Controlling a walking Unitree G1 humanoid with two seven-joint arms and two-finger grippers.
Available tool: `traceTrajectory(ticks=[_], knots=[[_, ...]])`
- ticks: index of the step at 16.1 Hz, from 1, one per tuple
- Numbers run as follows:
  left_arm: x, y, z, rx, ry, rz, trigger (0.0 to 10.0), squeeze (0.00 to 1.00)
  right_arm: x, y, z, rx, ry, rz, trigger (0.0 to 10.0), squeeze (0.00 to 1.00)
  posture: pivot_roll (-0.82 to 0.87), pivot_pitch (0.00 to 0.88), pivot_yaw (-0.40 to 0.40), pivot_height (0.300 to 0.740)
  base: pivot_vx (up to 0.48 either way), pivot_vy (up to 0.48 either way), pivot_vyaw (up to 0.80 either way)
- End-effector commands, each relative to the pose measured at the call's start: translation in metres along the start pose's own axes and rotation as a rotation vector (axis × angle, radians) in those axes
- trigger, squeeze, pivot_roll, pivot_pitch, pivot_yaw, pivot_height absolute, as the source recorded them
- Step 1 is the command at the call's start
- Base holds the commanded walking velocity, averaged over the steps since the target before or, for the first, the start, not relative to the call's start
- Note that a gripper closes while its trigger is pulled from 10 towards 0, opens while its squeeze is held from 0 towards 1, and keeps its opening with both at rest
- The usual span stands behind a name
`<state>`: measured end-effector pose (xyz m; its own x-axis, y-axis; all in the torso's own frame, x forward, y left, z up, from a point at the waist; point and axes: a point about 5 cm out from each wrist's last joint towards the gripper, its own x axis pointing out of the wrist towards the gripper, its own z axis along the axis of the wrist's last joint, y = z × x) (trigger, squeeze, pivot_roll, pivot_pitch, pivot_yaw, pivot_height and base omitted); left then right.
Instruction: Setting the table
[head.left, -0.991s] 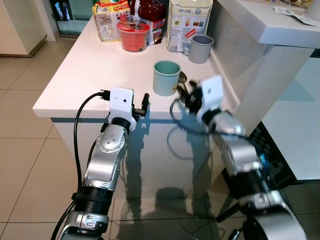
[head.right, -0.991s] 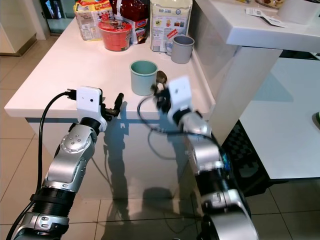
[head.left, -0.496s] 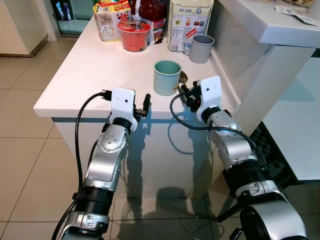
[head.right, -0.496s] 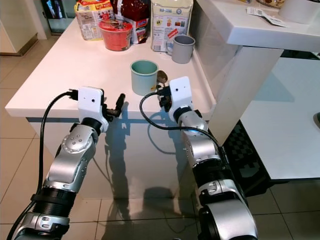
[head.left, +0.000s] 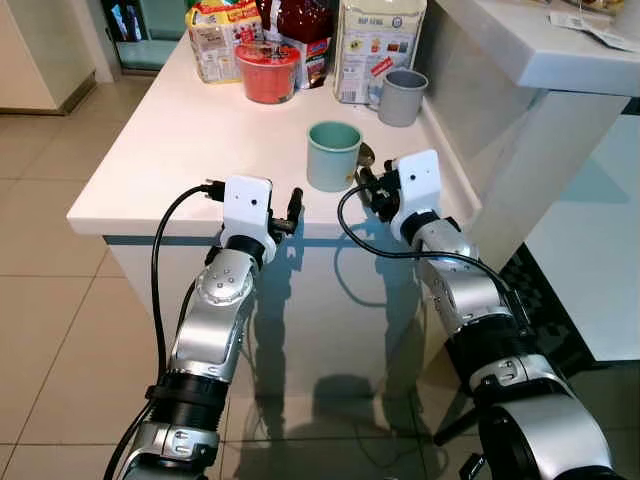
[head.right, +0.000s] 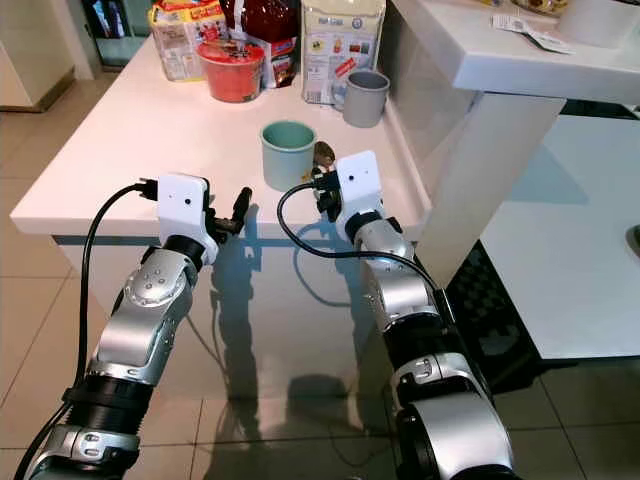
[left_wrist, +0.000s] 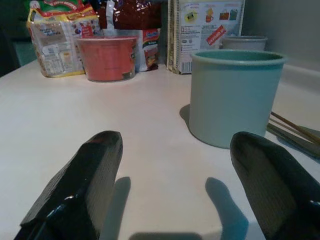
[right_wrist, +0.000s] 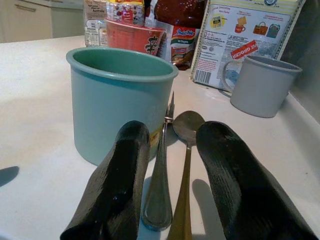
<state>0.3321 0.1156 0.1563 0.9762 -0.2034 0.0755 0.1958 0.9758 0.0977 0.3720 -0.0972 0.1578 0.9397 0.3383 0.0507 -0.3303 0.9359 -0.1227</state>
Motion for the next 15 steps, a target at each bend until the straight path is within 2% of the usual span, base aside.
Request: traceTrajectory(ticks=[1, 6, 15], knots=[[0.0003, -0.0031, 0.0061, 0.000, -0.028, -0.011, 10.0, 0.00, 0.0014, -0.0035, 0.0022, 0.002, -0.013, -0.014, 10.0, 0.00, 0.03, 0.000, -0.051, 0.740, 0.480, 0.000, 0.00], [0.0001, -0.0039, 0.0062, -0.007, -0.029, -0.013, 10.0, 0.00, 0.0018, -0.0023, 0.0013, 0.003, -0.010, -0.009, 10.0, 0.00, 0.03, 0.000, -0.052, 0.740, 0.480, 0.000, 0.00], [0.0010, -0.0046, 0.0083, -0.023, -0.042, -0.003, 10.0, 0.00, 0.0032, -0.0039, 0.0050, 0.002, -0.029, -0.006, 10.0, 0.00, 0.03, 0.000, -0.053, 0.740, 0.000, 0.000, 0.00]])
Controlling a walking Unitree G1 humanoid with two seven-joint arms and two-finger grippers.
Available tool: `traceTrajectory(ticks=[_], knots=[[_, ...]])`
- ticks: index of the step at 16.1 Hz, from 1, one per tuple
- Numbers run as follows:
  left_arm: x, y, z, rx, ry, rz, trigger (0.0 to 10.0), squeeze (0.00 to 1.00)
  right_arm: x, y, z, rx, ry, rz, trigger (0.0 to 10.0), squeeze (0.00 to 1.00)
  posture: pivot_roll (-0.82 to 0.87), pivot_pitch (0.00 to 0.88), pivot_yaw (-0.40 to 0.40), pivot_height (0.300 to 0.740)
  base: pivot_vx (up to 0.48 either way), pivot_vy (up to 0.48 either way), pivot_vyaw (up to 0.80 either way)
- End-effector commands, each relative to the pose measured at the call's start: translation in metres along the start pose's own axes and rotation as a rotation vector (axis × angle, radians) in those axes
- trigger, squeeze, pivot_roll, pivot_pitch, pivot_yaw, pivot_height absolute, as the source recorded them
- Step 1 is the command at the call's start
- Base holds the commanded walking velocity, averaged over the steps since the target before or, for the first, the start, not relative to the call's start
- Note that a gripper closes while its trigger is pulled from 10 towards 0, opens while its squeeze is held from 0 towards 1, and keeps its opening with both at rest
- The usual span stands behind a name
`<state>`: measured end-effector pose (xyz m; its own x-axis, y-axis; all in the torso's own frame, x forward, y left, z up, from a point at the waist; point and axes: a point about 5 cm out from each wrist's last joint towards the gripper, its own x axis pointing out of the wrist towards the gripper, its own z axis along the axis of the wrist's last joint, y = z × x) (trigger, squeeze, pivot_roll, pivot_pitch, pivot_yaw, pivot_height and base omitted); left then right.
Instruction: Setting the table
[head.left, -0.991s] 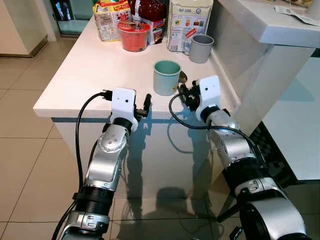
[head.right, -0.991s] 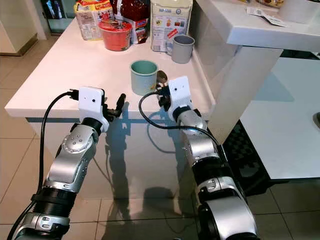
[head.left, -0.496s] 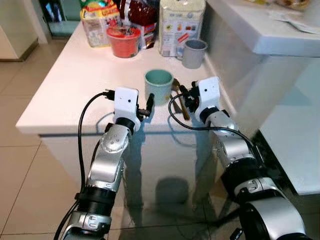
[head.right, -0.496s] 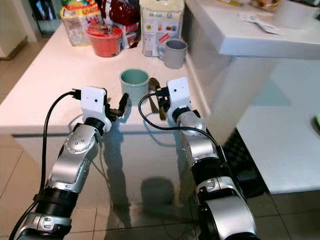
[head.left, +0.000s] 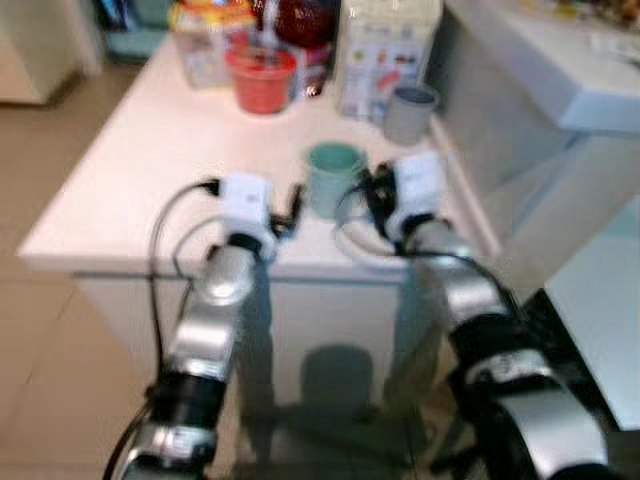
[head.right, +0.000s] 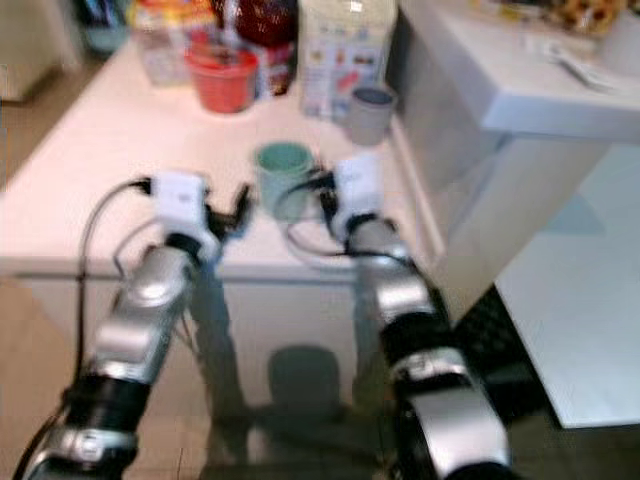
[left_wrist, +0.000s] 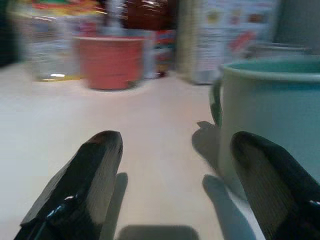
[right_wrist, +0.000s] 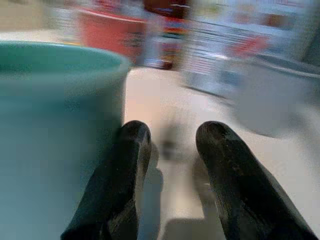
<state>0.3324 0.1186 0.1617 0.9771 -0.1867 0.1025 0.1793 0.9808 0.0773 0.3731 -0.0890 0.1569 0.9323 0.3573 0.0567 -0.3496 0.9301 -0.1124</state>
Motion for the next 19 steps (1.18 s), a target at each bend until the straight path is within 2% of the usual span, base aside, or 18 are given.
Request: traceTrajectory(ticks=[1, 8, 12, 15, 19], knots=[[0.001, -0.008, 0.003, -0.006, -0.017, -0.022, 10.0, 0.00, 0.000, -0.011, 0.005, -0.009, -0.021, -0.026, 10.0, 0.00, 0.03, 0.000, -0.052, 0.740, 0.000, 0.000, 0.00], [0.001, -0.007, 0.003, 0.000, -0.013, -0.021, 10.0, 0.00, 0.001, -0.008, 0.005, 0.002, -0.019, -0.019, 10.0, 0.00, 0.04, 0.000, -0.055, 0.740, 0.000, 0.000, 0.00], [0.005, -0.006, 0.014, 0.020, -0.036, -0.036, 10.0, 0.00, 0.003, -0.018, 0.007, -0.019, -0.017, -0.102, 10.0, 0.00, 0.04, 0.000, -0.056, 0.740, 0.000, 0.000, 0.00], [0.003, -0.006, 0.015, 0.021, -0.038, -0.044, 10.0, 0.00, 0.006, -0.027, -0.002, -0.002, 0.064, -0.195, 10.0, 0.00, 0.05, 0.000, -0.059, 0.740, 0.000, 0.000, 0.00], [-0.001, -0.002, 0.015, 0.036, -0.031, -0.044, 10.0, 0.00, 0.007, -0.047, -0.011, 0.108, 0.192, -0.363, 10.0, 0.00, 0.07, 0.000, -0.059, 0.740, 0.000, 0.000, 0.00]])
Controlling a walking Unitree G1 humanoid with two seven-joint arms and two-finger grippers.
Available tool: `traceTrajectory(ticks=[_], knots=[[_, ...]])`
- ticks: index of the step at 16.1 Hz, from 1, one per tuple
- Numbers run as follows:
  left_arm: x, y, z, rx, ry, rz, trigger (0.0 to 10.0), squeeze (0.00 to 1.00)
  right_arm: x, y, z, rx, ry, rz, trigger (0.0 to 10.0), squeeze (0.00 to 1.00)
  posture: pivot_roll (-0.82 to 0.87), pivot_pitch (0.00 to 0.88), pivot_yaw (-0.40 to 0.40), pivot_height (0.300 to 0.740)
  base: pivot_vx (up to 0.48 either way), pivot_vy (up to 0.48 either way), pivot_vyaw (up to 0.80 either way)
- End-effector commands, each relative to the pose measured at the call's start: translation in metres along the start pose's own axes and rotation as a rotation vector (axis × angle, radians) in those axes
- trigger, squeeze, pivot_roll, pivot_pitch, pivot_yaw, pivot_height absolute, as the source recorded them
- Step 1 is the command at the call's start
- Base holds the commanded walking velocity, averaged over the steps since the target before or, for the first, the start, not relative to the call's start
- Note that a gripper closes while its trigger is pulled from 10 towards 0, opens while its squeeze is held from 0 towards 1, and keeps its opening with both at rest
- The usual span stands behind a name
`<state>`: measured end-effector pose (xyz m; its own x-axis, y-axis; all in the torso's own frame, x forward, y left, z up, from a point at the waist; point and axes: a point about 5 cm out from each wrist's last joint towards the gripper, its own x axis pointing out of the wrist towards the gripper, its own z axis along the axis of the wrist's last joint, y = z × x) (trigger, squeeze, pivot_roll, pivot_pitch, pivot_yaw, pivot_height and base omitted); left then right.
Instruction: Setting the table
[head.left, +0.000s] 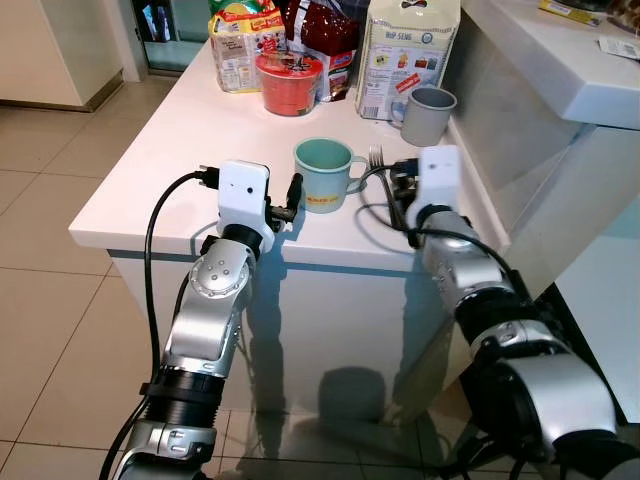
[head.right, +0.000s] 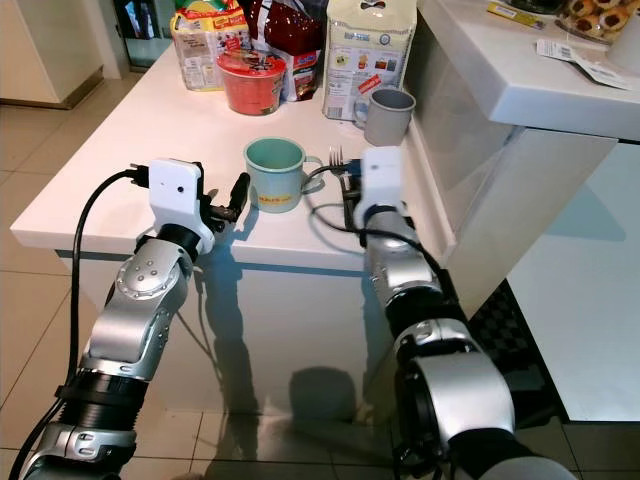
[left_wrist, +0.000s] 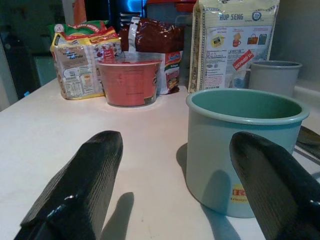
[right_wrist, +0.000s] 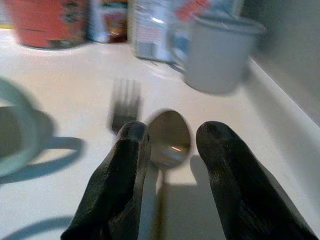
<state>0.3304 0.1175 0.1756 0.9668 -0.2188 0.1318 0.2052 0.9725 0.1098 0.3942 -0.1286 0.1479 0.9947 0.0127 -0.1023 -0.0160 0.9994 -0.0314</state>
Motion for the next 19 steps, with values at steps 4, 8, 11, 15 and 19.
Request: traceTrajectory(ticks=[4, 8, 11, 15, 19], knots=[[-0.002, -0.002, 0.001, 0.013, 0.010, -0.017, 10.0, 0.00, 0.002, -0.001, -0.010, 0.040, 0.120, -0.047, 10.0, 0.00, 0.07, 0.000, -0.053, 0.740, 0.000, 0.000, 0.00], [-0.002, -0.003, 0.004, 0.015, 0.011, -0.027, 10.0, 0.00, 0.002, 0.006, -0.015, 0.035, 0.164, -0.012, 10.0, 0.00, 0.06, 0.000, -0.048, 0.740, 0.000, 0.000, 0.00], [-0.002, -0.005, 0.006, 0.012, 0.008, -0.034, 10.0, 0.00, 0.000, 0.008, -0.024, 0.017, 0.240, 0.018, 10.0, 0.00, 0.06, 0.000, -0.050, 0.740, 0.000, 0.000, 0.00], [-0.003, -0.002, 0.009, 0.019, 0.010, -0.031, 10.0, 0.00, -0.003, 0.012, -0.035, 0.028, 0.339, 0.050, 10.0, 0.00, 0.07, 0.000, -0.057, 0.740, 0.000, 0.000, 0.00], [-0.003, -0.003, 0.010, 0.018, 0.011, -0.030, 10.0, 0.00, -0.004, 0.010, -0.040, 0.005, 0.370, 0.043, 10.0, 0.00, 0.07, 0.000, -0.060, 0.740, 0.000, 0.000, 0.00]])
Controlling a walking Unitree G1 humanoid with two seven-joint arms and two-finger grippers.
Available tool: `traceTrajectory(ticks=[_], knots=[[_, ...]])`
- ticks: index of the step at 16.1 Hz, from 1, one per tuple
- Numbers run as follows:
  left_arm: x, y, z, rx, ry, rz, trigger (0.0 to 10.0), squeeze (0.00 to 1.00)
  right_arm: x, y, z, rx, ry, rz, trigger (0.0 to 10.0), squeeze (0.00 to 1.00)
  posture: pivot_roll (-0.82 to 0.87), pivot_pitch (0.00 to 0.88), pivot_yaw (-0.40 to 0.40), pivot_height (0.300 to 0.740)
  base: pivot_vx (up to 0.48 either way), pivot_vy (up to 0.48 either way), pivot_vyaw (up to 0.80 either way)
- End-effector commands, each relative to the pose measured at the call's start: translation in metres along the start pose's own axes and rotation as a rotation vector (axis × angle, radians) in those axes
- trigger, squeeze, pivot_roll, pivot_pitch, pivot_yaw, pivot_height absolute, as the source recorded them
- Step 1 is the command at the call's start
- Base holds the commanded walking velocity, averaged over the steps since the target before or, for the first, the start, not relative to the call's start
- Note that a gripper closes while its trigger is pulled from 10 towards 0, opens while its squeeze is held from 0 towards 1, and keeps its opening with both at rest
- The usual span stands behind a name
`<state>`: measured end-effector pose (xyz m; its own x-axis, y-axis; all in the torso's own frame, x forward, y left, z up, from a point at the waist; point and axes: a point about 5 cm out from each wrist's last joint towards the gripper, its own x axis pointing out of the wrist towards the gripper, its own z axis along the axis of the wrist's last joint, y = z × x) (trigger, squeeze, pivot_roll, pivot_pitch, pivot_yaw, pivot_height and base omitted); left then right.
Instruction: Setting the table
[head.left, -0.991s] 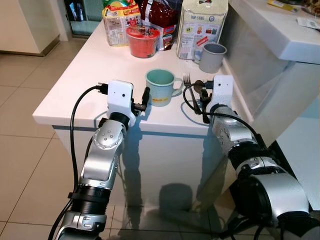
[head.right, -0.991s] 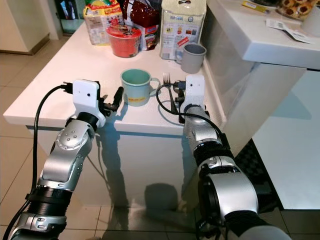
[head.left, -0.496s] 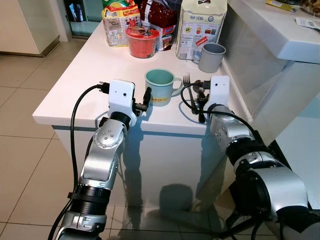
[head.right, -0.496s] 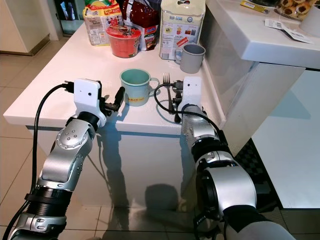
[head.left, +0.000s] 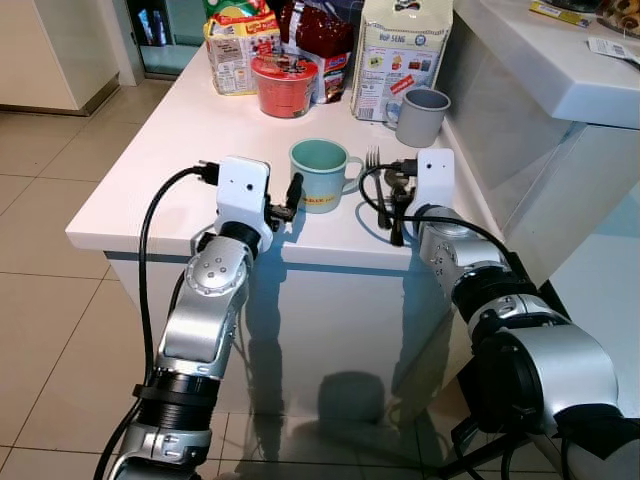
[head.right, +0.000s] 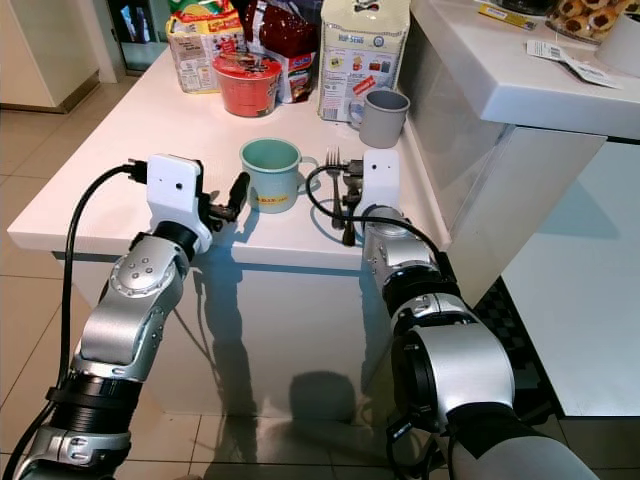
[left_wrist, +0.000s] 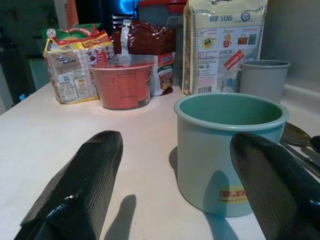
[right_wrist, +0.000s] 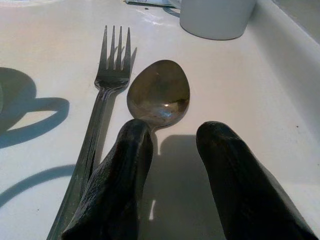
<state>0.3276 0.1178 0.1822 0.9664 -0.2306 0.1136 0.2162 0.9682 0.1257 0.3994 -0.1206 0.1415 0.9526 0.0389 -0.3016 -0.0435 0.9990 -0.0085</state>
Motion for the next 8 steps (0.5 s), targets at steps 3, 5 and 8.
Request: traceTrajectory(ticks=[3, 5, 8], knots=[[0.000, -0.005, 0.003, 0.002, -0.005, -0.017, 10.0, 0.00, -0.005, 0.001, -0.045, -0.015, 0.199, 0.013, 0.0, 0.00, 0.06, 0.000, -0.063, 0.740, 0.000, 0.000, 0.00], [0.001, -0.005, 0.003, 0.001, -0.006, -0.017, 10.0, 0.00, -0.005, 0.002, -0.047, -0.022, 0.206, 0.013, 0.0, 0.00, 0.06, 0.000, -0.064, 0.740, 0.000, 0.000, 0.00], [0.001, -0.005, 0.004, 0.002, -0.008, -0.017, 10.0, 0.00, -0.006, 0.002, -0.051, -0.015, 0.229, 0.016, 0.0, 0.00, 0.06, 0.000, -0.063, 0.740, 0.000, 0.000, 0.00]])
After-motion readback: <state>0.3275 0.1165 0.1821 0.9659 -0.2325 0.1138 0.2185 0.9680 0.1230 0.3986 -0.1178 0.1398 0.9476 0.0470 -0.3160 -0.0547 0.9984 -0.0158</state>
